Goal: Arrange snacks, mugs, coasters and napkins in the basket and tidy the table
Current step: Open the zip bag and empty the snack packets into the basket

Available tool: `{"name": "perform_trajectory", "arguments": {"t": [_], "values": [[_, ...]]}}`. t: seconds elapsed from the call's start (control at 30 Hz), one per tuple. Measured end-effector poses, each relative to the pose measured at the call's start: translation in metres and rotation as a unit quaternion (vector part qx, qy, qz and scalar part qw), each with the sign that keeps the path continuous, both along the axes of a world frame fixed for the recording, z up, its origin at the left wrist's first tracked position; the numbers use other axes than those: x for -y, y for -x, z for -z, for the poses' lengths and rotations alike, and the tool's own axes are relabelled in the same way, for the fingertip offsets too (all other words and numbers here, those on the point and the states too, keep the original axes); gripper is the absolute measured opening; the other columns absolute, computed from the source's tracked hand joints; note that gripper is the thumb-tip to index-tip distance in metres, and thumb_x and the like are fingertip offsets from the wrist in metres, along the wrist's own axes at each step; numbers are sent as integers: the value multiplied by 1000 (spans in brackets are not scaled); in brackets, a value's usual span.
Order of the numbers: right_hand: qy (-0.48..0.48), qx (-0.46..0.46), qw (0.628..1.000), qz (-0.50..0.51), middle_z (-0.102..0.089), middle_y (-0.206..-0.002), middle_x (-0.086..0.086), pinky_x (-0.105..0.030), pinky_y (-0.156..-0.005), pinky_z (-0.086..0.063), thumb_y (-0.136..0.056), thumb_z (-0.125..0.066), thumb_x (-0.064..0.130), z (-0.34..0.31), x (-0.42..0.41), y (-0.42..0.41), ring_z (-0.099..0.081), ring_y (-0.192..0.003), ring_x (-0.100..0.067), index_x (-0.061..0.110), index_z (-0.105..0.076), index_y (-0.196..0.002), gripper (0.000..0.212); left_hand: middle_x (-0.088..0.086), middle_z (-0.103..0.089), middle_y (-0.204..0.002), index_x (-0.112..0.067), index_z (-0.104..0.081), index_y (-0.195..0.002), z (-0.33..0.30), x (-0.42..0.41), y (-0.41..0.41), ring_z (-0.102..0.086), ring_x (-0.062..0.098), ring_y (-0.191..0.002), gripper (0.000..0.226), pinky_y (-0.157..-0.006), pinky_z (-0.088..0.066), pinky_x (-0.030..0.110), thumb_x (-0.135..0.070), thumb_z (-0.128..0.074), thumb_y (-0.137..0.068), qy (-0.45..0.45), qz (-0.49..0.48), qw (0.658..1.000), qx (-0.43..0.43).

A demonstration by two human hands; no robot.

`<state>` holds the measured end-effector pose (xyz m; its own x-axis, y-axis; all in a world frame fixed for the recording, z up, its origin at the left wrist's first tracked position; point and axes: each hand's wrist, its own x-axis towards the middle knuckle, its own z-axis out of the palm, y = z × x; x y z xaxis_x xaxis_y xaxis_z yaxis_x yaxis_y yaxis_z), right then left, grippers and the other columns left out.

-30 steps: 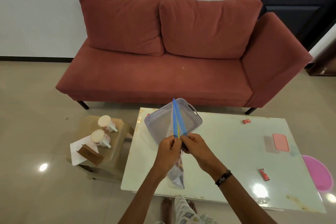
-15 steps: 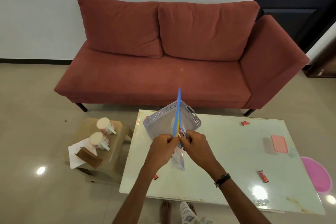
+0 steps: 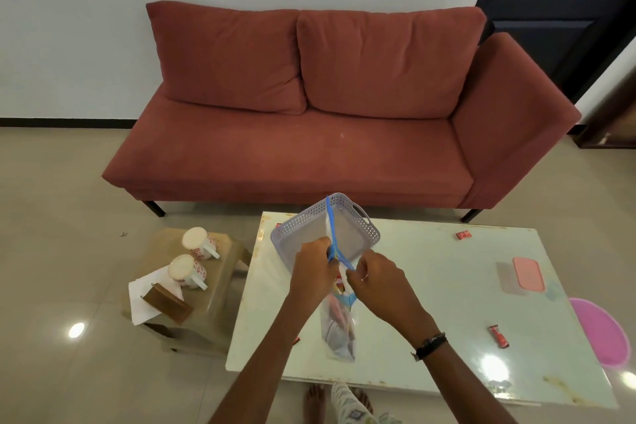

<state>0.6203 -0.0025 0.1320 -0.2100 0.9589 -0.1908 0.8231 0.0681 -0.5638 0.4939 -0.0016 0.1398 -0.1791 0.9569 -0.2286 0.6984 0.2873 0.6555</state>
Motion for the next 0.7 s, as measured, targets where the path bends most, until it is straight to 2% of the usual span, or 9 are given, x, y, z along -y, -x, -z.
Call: {"name": "perform_trajectory", "arguments": {"t": [0.07, 0.13, 0.23, 0.4, 0.5, 0.57, 0.63, 0.7], "values": [[-24, -26, 999, -2, -61, -93, 0, -11, -59, -37, -91, -54, 36, -1, -7, 6, -58, -76, -13, 14, -53, -92, 23, 17, -65, -98, -5, -58, -93, 1, 2, -5, -56, 19, -79, 15, -94, -51, 36, -19, -55, -90, -12, 17, 1000, -5], [-29, -27, 999, 3, -66, -99, -4, -17, -67, -46, -92, -53, 30, -3, -18, 13, -60, -79, -16, 10, -59, -97, 21, 15, -66, -98, -5, -58, -94, 1, 3, -8, -60, 22, -81, 18, -93, -52, 34, -22, -54, -91, -14, 18, 1000, -3], [-42, 7, 999, 22, -70, -93, -10, -22, -66, -47, -91, -53, 20, -1, -27, 14, -55, -69, -15, 7, -61, -90, 15, 12, -65, -96, -9, -55, -91, 0, 5, -3, -62, 20, -83, 17, -90, -54, 33, -26, -54, -91, -8, -11, 1000, -2], [-33, 49, 997, 53, -65, -89, -8, -26, -62, -48, -88, -53, 24, 1, -25, 5, -57, -69, -19, 13, -52, -82, 13, 2, -53, -81, -15, -46, -81, 3, 9, 6, -53, 14, -74, 17, -89, -53, 32, -25, -58, -88, -24, -19, 999, -15], [-29, 40, 998, 41, -65, -85, -6, -28, -64, -50, -89, -54, 31, 0, -32, 14, -56, -71, -19, 11, -58, -86, 21, 8, -61, -90, -11, -53, -91, 3, 9, 2, -58, 19, -80, 16, -93, -53, 33, -26, -56, -90, -9, -2, 1000, -13], [-38, 14, 999, 36, -69, -89, -8, -25, -64, -52, -90, -53, 26, 1, -38, 20, -56, -69, -18, 11, -61, -84, 18, 10, -65, -102, -9, -56, -102, 4, 10, 2, -64, 23, -91, 23, -96, -51, 34, -28, -55, -90, 2, 1, 1000, -16], [-34, -2, 999, 23, -71, -92, -9, -16, -60, -47, -90, -53, 19, 1, -39, 21, -55, -67, -16, 7, -65, -87, 17, 10, -65, -106, -9, -55, -107, 6, 13, 6, -65, 24, -94, 26, -94, -52, 33, -30, -53, -91, 17, 17, 999, -40], [-19, -23, 1000, 5, -71, -94, -9, -20, -68, -50, -90, -56, 19, 5, -34, 20, -62, -73, -18, 6, -68, -91, 18, 6, -65, -108, -13, -54, -109, 9, 16, 9, -65, 22, -94, 28, -91, -52, 30, -34, -52, -91, 24, 31, 996, -84]]}}
